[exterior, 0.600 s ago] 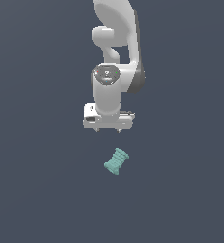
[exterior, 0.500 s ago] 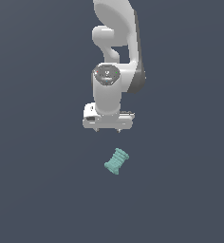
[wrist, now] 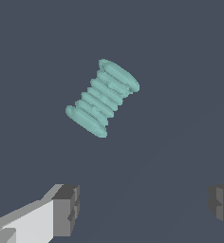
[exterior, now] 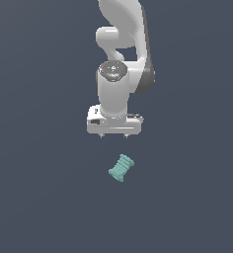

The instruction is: Pick up the object and move it to a goal position.

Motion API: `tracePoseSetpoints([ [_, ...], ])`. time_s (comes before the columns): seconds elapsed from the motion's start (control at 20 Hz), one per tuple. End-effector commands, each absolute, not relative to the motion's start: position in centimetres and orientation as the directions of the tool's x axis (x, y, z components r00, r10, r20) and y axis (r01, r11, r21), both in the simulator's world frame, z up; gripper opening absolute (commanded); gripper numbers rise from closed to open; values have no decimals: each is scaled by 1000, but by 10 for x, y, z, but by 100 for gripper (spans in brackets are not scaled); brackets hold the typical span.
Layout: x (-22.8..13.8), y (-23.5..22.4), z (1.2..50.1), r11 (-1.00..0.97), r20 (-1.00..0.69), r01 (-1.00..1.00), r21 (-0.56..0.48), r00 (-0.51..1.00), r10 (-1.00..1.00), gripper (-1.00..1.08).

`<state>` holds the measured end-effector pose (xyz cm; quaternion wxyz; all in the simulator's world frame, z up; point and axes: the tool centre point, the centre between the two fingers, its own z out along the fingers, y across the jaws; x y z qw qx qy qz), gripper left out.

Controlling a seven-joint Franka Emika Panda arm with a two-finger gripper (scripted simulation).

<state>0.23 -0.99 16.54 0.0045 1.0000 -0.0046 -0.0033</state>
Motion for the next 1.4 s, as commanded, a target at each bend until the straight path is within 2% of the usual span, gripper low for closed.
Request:
tracePoseSetpoints([
  [0.0, 3, -10, 166, -1000, -5, -10, 8, 1000, -10, 100],
  [0.65, 17, -6, 156, -995, -5, -101, 6, 995, -101, 100],
  [1.35, 60, 10, 119, -916, -3, -402, 1, 916, -402, 100],
])
